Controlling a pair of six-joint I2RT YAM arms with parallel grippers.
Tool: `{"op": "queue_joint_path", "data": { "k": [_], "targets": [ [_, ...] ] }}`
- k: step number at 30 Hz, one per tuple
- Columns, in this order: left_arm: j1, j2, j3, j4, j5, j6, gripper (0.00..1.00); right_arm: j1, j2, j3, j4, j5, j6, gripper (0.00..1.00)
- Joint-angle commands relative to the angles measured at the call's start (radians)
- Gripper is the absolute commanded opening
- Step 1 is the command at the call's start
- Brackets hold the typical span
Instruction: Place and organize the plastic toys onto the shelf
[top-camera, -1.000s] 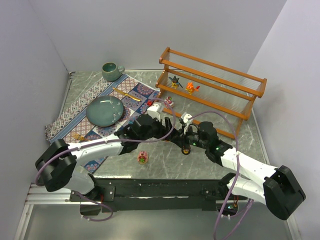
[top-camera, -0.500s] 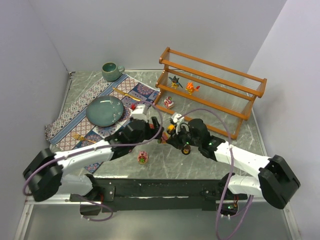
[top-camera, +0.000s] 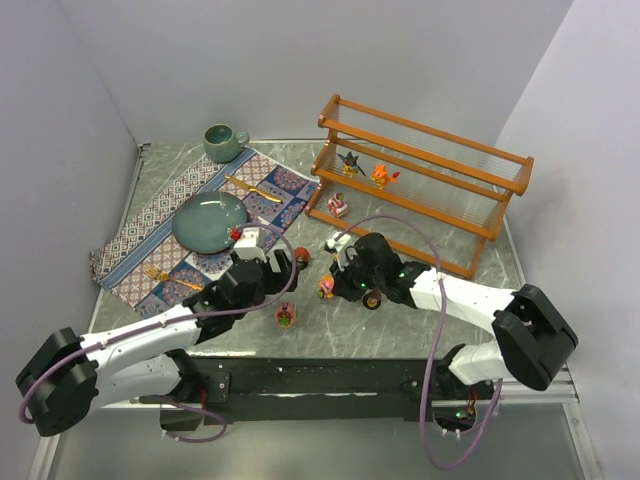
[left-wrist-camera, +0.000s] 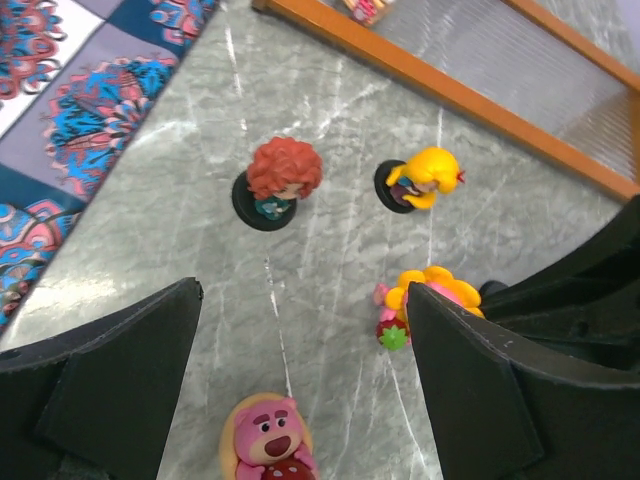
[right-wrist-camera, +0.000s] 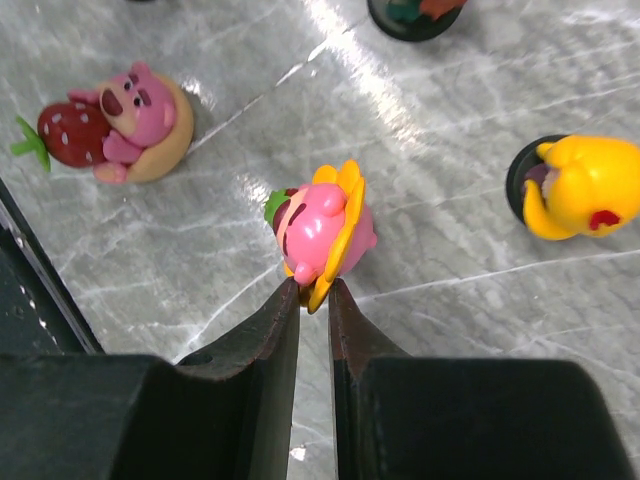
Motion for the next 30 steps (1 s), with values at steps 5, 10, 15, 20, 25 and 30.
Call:
{"op": "queue_joint_path", "data": {
  "k": [5,10,15,20,25,30],
  "targets": [
    [0.001,0.073,-0.016,0.158,0.131,0.098,0.9,0.023,0.041,0.077,-0.022,-0.004,-0.017,0.02],
    [-0.007,0.109,-0.031,0.209,0.157,0.103,0.91,0.032,0.064,0.091,-0.03,0.005,-0.015,0.09],
    [-0.018,0.121,-0.039,0.223,0.162,0.112,0.91,0.043,0.08,0.1,-0.04,0.012,-0.018,0.21],
    [-0.022,0.13,-0.04,0.229,0.171,0.12,0.91,0.054,0.087,0.105,-0.045,0.016,-0.021,0.26],
    [-0.029,0.143,-0.04,0.232,0.172,0.115,0.91,0.057,0.095,0.112,-0.05,0.022,-0.021,0.33],
    [-0.033,0.141,-0.045,0.24,0.172,0.117,0.91,0.062,0.084,0.103,-0.042,0.027,-0.021,0.43]
  ]
}}
